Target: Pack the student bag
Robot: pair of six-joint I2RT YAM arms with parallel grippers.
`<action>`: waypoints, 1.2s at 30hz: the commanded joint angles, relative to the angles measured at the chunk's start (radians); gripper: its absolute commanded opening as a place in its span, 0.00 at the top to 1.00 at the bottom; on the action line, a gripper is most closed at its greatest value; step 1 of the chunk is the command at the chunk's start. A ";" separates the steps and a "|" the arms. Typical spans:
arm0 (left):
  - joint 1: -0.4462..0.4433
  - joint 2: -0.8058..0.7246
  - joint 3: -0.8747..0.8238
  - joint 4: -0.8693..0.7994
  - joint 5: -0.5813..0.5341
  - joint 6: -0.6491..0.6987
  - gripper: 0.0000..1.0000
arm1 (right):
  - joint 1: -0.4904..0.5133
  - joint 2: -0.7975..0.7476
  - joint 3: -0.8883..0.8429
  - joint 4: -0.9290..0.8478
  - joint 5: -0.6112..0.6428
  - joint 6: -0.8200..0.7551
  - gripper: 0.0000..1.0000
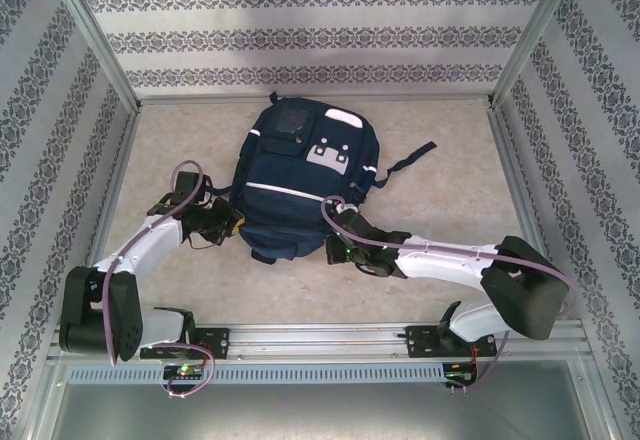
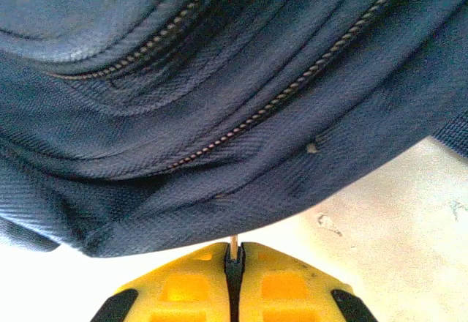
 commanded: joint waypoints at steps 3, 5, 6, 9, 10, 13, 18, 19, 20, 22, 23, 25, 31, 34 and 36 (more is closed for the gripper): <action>0.039 -0.024 0.021 0.004 -0.035 0.024 0.96 | -0.050 0.007 -0.024 -0.040 0.066 -0.028 1.00; 0.039 -0.023 0.020 0.003 -0.033 0.025 0.96 | -0.072 0.007 -0.025 -0.038 0.064 -0.033 1.00; 0.039 -0.023 0.019 0.004 -0.032 0.025 0.96 | -0.084 0.009 -0.023 -0.036 0.062 -0.039 1.00; 0.041 -0.024 0.018 0.004 -0.031 0.029 0.96 | -0.116 0.024 -0.011 -0.041 0.056 -0.055 1.00; 0.041 -0.025 0.019 0.006 -0.029 0.031 0.96 | -0.133 0.033 -0.004 -0.042 0.049 -0.061 1.00; 0.041 -0.025 0.012 0.011 -0.026 0.035 0.96 | -0.175 0.063 0.010 -0.046 0.032 -0.066 1.00; 0.041 -0.024 -0.004 0.027 -0.019 0.038 0.96 | -0.246 0.084 0.012 -0.020 -0.010 -0.060 1.00; 0.039 -0.023 -0.010 0.035 -0.013 0.038 0.96 | -0.259 0.089 0.015 -0.016 -0.019 -0.059 1.00; 0.039 -0.023 -0.013 0.038 -0.012 0.038 0.96 | -0.268 0.094 0.019 -0.014 -0.024 -0.059 1.00; 0.039 -0.021 -0.017 0.037 -0.013 0.042 0.96 | -0.283 0.103 0.027 -0.015 -0.027 -0.060 1.00; 0.040 -0.022 -0.018 0.037 -0.013 0.044 0.96 | -0.290 0.105 0.031 -0.017 -0.030 -0.059 1.00; 0.039 -0.021 -0.022 0.041 -0.009 0.044 0.96 | -0.309 0.113 0.036 -0.016 -0.037 -0.050 0.98; 0.031 -0.018 -0.036 0.060 0.004 0.048 1.00 | -0.321 0.122 0.059 -0.023 -0.077 -0.046 0.84; 0.019 -0.022 -0.033 0.057 0.007 0.058 1.00 | -0.307 0.092 0.052 -0.036 -0.086 -0.049 0.68; 0.015 -0.023 -0.029 0.052 0.006 0.069 1.00 | -0.292 0.042 0.028 -0.039 -0.076 -0.056 0.62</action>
